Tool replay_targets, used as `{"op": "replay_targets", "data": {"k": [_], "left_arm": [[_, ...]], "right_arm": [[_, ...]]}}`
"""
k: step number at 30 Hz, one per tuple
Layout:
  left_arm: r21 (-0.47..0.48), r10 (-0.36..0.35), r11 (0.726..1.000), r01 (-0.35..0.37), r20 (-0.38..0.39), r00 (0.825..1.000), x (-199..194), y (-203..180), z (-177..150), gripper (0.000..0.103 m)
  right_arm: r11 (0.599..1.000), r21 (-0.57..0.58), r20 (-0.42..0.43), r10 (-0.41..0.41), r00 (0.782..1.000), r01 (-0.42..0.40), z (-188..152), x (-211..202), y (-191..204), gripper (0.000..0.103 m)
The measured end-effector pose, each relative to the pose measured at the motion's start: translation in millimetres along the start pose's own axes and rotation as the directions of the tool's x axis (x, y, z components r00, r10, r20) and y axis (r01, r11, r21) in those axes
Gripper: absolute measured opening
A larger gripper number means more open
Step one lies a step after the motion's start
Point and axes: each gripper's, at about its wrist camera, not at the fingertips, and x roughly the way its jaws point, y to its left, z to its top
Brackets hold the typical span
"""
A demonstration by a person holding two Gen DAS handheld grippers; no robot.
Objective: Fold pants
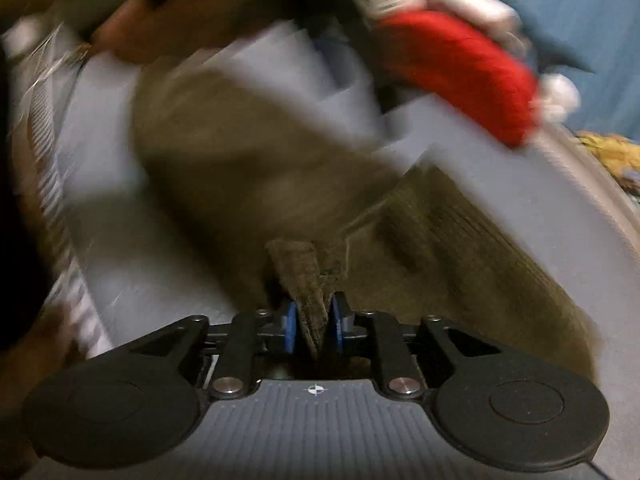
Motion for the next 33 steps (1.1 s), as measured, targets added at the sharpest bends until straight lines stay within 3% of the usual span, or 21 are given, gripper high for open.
{"op": "replay_targets", "data": {"k": [2, 5, 8, 13, 18, 20, 24, 25, 28, 30, 33], "left_arm": [[-0.002, -0.003, 1.000, 0.003, -0.002, 1.000, 0, 1, 1, 0.079], [-0.013, -0.005, 1.000, 0.005, -0.009, 1.000, 2, 4, 2, 0.079], [-0.049, -0.022, 0.999, 0.021, -0.025, 0.999, 7, 9, 3, 0.079], [-0.097, -0.040, 0.995, 0.035, -0.050, 0.998, 15, 9, 6, 0.079], [-0.136, -0.074, 0.988, 0.066, -0.052, 0.996, 23, 8, 7, 0.077], [-0.162, -0.101, 0.982, 0.093, -0.041, 0.994, 28, 9, 8, 0.067], [-0.244, -0.188, 0.954, 0.174, -0.034, 0.982, 47, 18, 12, 0.031], [-0.253, -0.200, 0.949, 0.188, -0.025, 0.979, 51, 19, 13, 0.028], [-0.224, -0.208, 0.952, 0.208, 0.024, 0.978, 57, 18, 21, 0.028], [-0.198, -0.216, 0.954, 0.223, 0.056, 0.975, 61, 13, 25, 0.028], [-0.162, -0.206, 0.964, 0.210, 0.044, 0.978, 73, 4, 28, 0.033]], "right_arm": [[0.999, 0.026, 0.006, 0.036, 0.999, -0.036, 1, -8, -9, 0.032], [0.969, 0.223, 0.019, 0.100, 0.995, -0.102, -2, -19, -41, 0.050], [0.931, 0.333, 0.053, 0.138, 0.989, -0.148, -4, -26, -63, 0.055], [0.892, 0.403, 0.127, 0.166, 0.978, -0.204, -7, -45, -86, 0.059], [0.895, 0.415, 0.100, 0.136, 0.986, -0.166, -16, -43, -92, 0.065], [0.901, 0.397, 0.077, 0.156, 0.985, -0.174, -16, -28, -85, 0.065], [0.932, 0.311, 0.047, 0.179, 0.983, -0.185, -8, -10, -64, 0.064], [0.932, 0.306, 0.047, 0.187, 0.981, -0.193, -5, -8, -60, 0.064], [0.937, 0.285, 0.042, 0.198, 0.979, -0.201, 4, -2, -51, 0.062], [0.936, 0.281, 0.031, 0.212, 0.977, -0.212, 7, 3, -47, 0.053], [0.932, 0.288, 0.029, 0.220, 0.975, -0.219, 11, 9, -48, 0.051]]}}
